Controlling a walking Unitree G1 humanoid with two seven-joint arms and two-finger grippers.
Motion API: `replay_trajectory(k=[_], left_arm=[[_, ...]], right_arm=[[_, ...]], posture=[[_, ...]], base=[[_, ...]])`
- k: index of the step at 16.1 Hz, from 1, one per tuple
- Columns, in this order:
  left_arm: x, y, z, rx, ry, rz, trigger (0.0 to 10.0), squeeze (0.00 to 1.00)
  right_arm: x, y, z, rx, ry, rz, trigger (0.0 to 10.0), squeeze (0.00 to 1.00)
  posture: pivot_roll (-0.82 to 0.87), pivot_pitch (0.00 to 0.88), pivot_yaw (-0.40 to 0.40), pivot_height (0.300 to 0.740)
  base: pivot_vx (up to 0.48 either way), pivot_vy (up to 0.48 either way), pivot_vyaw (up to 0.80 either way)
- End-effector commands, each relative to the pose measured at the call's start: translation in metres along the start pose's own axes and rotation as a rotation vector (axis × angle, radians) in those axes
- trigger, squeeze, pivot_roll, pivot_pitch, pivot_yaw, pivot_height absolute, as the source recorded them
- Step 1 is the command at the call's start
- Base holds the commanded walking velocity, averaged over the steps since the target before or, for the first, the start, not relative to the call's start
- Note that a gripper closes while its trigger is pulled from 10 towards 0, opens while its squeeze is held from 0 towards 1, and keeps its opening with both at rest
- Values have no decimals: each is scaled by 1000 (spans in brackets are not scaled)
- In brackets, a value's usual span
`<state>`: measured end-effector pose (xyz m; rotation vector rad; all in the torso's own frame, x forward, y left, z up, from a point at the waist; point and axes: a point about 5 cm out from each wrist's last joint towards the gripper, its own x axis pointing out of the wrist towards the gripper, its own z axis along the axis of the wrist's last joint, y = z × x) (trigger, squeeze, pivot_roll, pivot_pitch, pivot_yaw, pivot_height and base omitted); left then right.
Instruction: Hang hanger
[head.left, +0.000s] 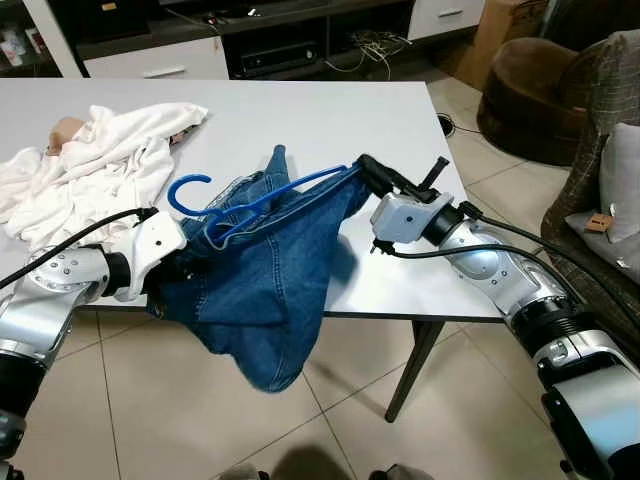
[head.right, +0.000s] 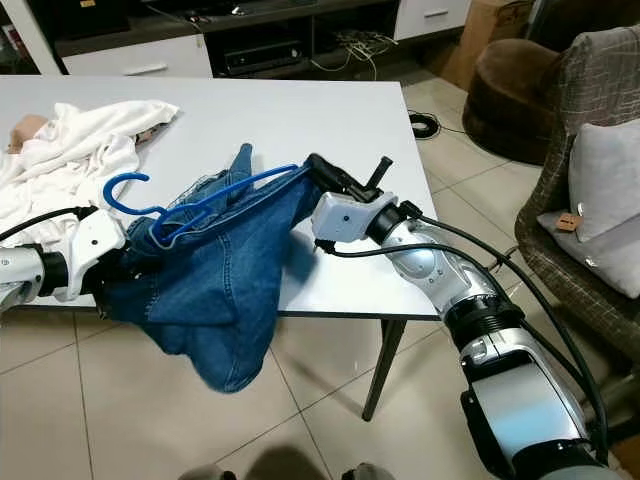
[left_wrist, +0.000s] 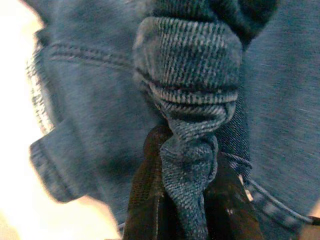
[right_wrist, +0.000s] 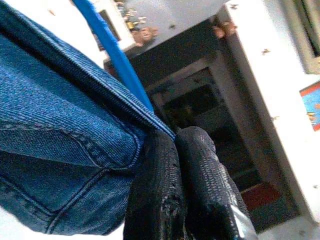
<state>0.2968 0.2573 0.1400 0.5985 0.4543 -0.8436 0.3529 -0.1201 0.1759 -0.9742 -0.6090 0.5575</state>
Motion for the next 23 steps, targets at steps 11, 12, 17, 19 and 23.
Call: replay_trajectory(k=[11, 12, 17, 19, 23], left_arm=[[6, -39, -61, -39, 331, -202, 10000, 0], [7, -39, -61, -31, 335, -206, 10000, 0], [29, -40, -53, 51, 360, -221, 10000, 0], [32, -38, -52, 61, 363, -210, 10000, 0], [45, -20, -39, 31, 294, -62, 10000, 0]], right_arm=[[9, -51, 64, -135, -430, -149, 0, 0], [10, -49, 67, -137, -446, -141, 0, 0], [17, -27, 101, -87, -594, -70, 0, 0], [16, -23, 103, -71, -601, -54, 0, 0], [10, 3, 101, 97, -553, 81, 0, 0]], posture=[[-12, 2, 55, 740], [-12, 2, 55, 740], [-19, 3, 61, 740], [-18, 4, 60, 740], [-18, 9, 58, 740]], base=[[0, 0, 0], [0, 0, 0], [0, 0, 0], [0, 0, 0], [0, 0, 0]])
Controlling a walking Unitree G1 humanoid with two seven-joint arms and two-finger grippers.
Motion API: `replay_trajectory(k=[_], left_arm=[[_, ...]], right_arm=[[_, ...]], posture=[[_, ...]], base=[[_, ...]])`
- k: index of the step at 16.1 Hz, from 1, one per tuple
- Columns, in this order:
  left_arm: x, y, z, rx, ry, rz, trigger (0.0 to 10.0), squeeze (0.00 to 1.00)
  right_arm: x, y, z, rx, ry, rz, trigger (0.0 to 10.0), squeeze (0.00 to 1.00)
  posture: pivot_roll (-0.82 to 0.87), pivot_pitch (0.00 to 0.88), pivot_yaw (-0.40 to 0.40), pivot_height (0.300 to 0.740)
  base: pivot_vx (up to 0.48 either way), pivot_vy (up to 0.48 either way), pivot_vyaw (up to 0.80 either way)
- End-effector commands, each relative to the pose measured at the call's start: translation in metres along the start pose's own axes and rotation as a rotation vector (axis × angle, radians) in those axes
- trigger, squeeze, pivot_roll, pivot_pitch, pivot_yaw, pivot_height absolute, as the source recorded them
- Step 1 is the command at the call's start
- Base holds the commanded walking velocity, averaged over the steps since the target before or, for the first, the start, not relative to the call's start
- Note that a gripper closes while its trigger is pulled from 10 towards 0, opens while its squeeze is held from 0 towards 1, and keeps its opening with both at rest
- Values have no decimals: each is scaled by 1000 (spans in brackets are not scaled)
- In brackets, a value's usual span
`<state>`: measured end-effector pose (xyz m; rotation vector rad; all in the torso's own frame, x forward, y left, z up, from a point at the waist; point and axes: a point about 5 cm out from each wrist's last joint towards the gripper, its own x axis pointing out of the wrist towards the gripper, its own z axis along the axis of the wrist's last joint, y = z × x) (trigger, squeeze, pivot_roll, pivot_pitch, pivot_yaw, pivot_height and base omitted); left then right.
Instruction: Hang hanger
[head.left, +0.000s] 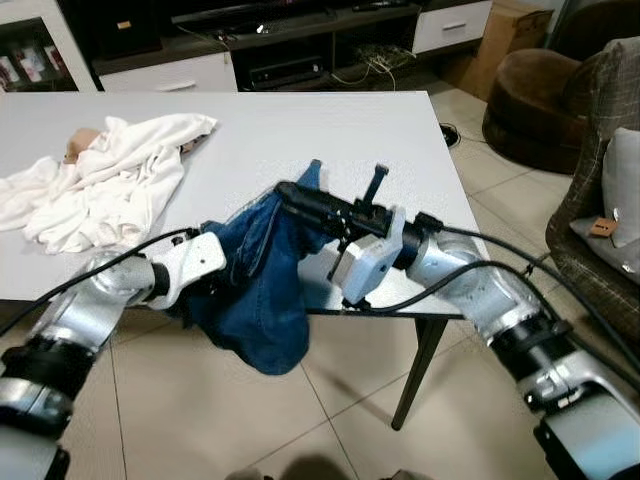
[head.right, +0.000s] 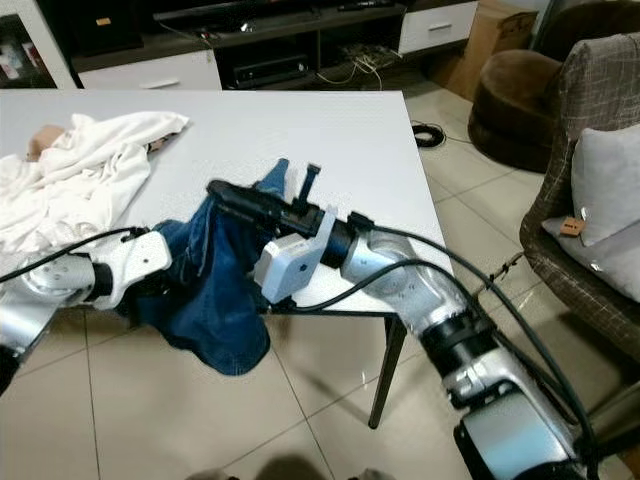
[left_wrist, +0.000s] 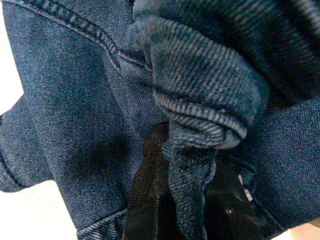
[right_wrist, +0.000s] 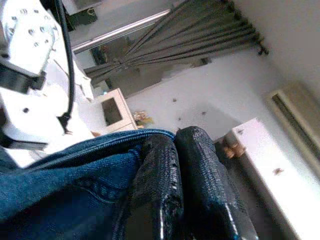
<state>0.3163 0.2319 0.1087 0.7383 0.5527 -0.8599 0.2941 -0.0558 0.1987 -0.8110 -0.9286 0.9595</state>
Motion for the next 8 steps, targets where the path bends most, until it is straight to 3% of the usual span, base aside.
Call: replay_trajectory(k=[1, 4, 8], left_arm=[[5, -14, -32, -69, 142, -25, 10000, 0], [-5, 6, -33, -152, 97, 127, 10000, 0], [-13, 19, -37, -250, 49, 276, 10000, 0]], right_arm=[[4, -17, 8, 30, -47, -99, 0, 0], [-17, -36, -12, 92, 90, -206, 0, 0], [-41, -34, -28, 232, 214, -199, 0, 0]], posture=[[-19, 10, 56, 740], [-26, 13, 55, 740], [-26, 15, 52, 740]], base=[[0, 0, 0], [0, 0, 0], [0, 0, 0]])
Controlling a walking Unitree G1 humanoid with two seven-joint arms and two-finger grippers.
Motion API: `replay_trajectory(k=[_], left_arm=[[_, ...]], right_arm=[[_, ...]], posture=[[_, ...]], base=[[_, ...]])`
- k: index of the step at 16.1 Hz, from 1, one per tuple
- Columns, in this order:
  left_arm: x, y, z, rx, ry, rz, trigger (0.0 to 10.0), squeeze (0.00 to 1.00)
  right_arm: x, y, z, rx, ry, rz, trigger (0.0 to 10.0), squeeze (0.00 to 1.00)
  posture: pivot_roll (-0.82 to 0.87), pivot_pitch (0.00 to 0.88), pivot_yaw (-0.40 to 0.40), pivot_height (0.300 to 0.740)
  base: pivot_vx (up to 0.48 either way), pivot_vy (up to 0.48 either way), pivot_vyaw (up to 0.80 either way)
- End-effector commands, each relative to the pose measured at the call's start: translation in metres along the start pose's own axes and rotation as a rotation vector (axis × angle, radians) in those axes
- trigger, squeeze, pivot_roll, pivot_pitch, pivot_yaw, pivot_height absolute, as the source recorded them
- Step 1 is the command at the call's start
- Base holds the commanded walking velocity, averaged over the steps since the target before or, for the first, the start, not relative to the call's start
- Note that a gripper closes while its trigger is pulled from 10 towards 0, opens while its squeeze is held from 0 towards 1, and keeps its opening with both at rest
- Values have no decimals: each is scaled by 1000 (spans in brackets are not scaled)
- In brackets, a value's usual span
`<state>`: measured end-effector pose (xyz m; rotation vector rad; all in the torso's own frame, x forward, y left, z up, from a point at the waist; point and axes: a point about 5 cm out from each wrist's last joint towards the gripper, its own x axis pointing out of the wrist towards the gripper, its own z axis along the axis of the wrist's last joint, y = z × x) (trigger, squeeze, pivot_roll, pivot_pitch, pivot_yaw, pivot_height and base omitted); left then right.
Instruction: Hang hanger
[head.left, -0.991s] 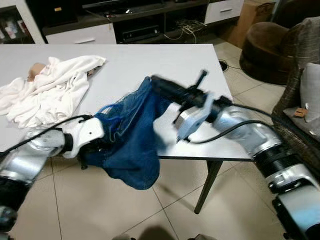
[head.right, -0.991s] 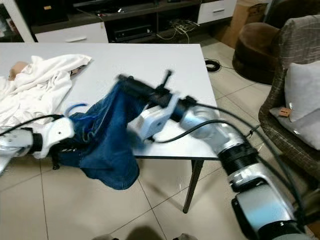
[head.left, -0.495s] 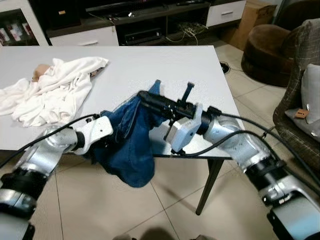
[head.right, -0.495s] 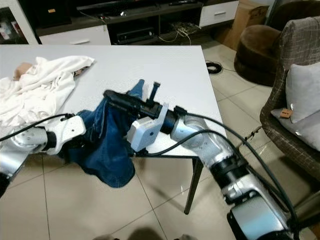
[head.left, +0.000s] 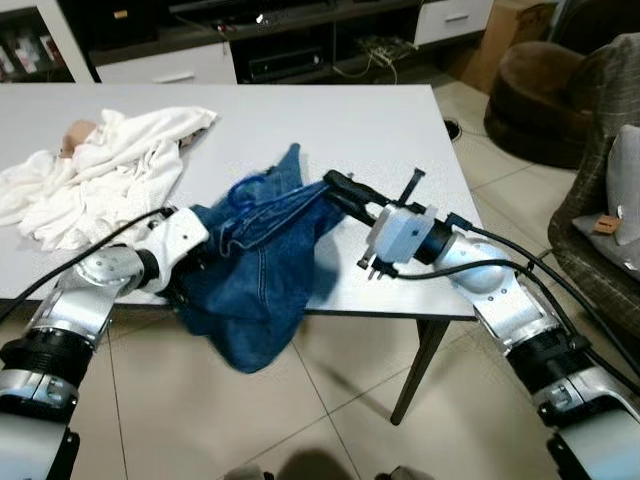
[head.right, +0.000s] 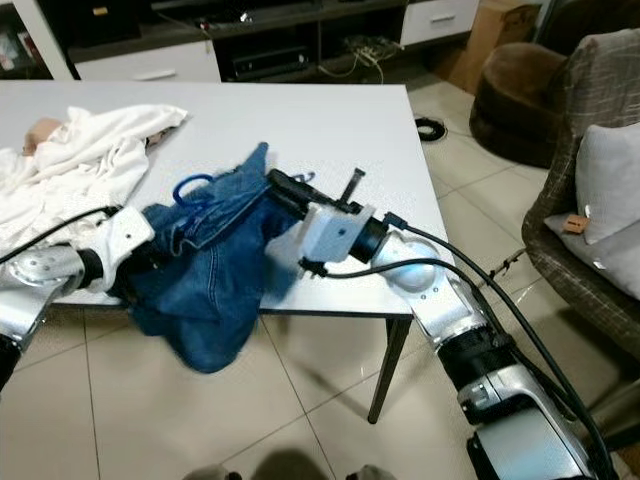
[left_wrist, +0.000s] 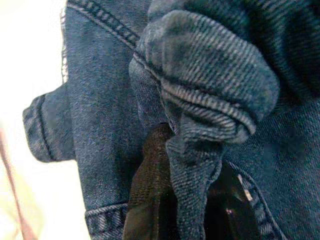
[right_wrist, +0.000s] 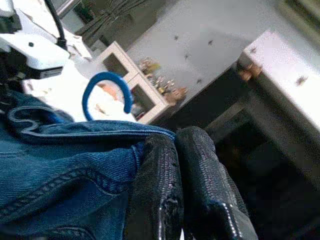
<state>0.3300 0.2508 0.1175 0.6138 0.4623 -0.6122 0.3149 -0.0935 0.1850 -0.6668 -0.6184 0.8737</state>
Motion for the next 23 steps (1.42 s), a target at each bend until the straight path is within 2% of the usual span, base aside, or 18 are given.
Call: replay_trajectory(k=[1, 3, 6, 8, 10, 11, 12, 13, 14, 15, 16, 18, 19, 20, 21, 22, 23], left_arm=[[-8, 5, -30, -86, 112, 77, 10000, 0], [-10, 12, -30, -150, 67, 175, 10000, 0], [-11, 17, -24, -202, -4, 231, 10000, 0], [-13, 17, -22, -226, -35, 240, 10000, 0], [-13, 13, -23, -239, -53, 244, 10000, 0], [-12, 10, -22, -253, -73, 248, 10000, 0], [-12, 6, -20, -271, -98, 249, 10000, 0], [-10, 2, -20, -280, -113, 252, 10000, 0], [-9, -2, -20, -284, -127, 250, 10000, 0], [-8, -6, -19, -289, -147, 247, 10000, 0], [-6, -12, -18, -297, -165, 250, 10000, 0], [-5, -17, -17, -317, -184, 267, 10000, 0], [-5, -19, -18, -326, -192, 278, 10000, 0], [-5, -20, -18, -328, -194, 282, 10000, 0], [-5, -25, -19, -330, -195, 287, 10000, 0], [-4, -27, -19, -330, -195, 288, 10000, 0], [-5, -27, -19, -331, -194, 289, 10000, 0]], right_arm=[[-10, -24, 4, 33, -23, -112, 0, 0], [-16, -19, -2, 103, 19, -55, 0, 0], [-23, -10, -19, 161, 130, -7, 0, 0], [-30, -8, -38, 201, 246, -30, 0, 0], [-34, -1, -47, 322, 306, -25, 0, 0], [-36, 9, -48, 422, 312, 20, 2157, 0], [-39, 23, -49, 502, 326, 89, 8980, 0], [-42, 35, -51, 564, 341, 137, 10000, 0], [-44, 40, -51, 629, 342, 147, 10000, 0], [-45, 41, -50, 709, 330, 145, 10000, 620], [-46, 39, -48, 812, 311, 150, 10000, 1000], [-51, 38, -42, 935, 283, 187, 10000, 1000], [-55, 35, -42, 1015, 277, 178, 10000, 710], [-58, 34, -42, 1054, 271, 177, 10000, 0], [-63, 23, -43, 1189, 220, 99, 10000, 0], [-63, 15, -44, 1260, 184, 32, 10000, 0], [-63, 10, -43, 1289, 156, 16, 10000, 39]], posture=[[-27, 15, 51, 740], [-29, 16, 51, 740], [-30, 14, 49, 740], [-29, 14, 46, 740], [-27, 14, 48, 740], [-26, 15, 47, 740], [-24, 15, 45, 740], [-22, 15, 44, 740], [-22, 17, 44, 740], [-22, 18, 43, 740], [-23, 20, 43, 740], [-25, 22, 40, 740], [-25, 23, 38, 740], [-23, 25, 36, 740], [-23, 26, 35, 740], [-23, 26, 35, 740], [-23, 26, 35, 740]], base=[[0, 0, 0], [0, 0, 0], [0, 0, 0], [0, 0, 0], [0, 0, 0], [0, 0, 0], [0, 0, 0], [0, 0, 0], [0, 0, 0], [0, 0, 0], [0, 0, 0], [0, 0, 0], [0, 0, 0], [0, 0, 0], [0, 0, 0], [0, 0, 0], [0, 0, 0]])
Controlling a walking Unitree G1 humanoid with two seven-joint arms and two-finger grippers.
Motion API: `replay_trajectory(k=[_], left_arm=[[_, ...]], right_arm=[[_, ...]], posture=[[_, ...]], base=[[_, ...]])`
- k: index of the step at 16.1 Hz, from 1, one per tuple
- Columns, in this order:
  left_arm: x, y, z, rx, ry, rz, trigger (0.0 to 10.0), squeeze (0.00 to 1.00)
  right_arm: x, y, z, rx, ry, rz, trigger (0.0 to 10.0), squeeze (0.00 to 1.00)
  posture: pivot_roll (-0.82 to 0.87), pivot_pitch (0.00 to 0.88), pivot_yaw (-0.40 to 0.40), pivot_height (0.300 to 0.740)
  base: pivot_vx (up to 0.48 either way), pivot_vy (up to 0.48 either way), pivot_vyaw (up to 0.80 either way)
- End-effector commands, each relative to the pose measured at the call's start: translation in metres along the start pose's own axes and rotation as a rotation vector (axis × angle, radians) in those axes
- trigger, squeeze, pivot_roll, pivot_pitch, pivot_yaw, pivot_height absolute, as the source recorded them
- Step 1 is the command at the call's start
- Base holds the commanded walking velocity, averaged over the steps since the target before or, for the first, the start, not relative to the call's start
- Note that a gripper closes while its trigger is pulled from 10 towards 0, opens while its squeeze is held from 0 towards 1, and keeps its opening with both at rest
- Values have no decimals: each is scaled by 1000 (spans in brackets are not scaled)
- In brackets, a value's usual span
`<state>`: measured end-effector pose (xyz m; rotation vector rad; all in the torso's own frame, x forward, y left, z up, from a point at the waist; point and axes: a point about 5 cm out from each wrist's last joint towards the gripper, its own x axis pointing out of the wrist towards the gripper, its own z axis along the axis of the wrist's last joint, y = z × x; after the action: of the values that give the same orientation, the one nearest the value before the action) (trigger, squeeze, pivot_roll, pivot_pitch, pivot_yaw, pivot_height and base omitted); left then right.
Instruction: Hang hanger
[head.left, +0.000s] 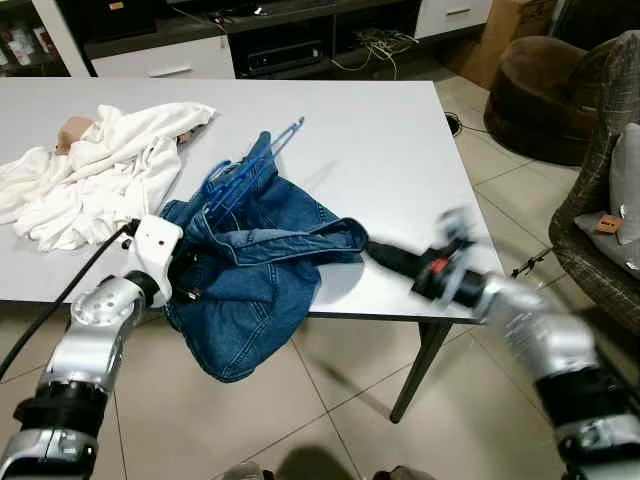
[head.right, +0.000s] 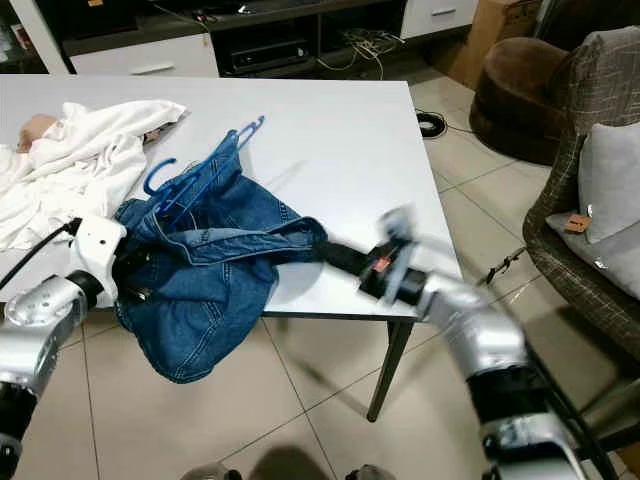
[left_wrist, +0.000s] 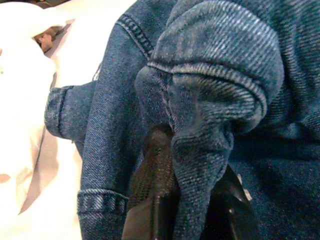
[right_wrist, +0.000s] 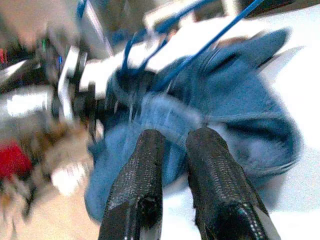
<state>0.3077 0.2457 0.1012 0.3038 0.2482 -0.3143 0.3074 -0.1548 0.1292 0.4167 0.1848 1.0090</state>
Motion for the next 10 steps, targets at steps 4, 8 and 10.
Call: replay_trajectory(k=[4, 8, 10], left_arm=[[-3, -8, -8, 22, 27, -5, 10000, 0], [-4, -13, -3, 98, -22, -2, 10000, 0], [-6, -19, -5, 93, -21, 12, 10000, 0]], right_arm=[[2, -13, 33, 191, -179, -77, 10000, 165], [20, -34, 22, 373, -136, -315, 10000, 192], [37, -28, 13, 428, -95, -325, 10000, 694]], posture=[[-16, 30, 30, 740], [-14, 31, 30, 740], [0, 40, 18, 740]], base=[[0, 0, 0], [0, 0, 0], [0, 0, 0]])
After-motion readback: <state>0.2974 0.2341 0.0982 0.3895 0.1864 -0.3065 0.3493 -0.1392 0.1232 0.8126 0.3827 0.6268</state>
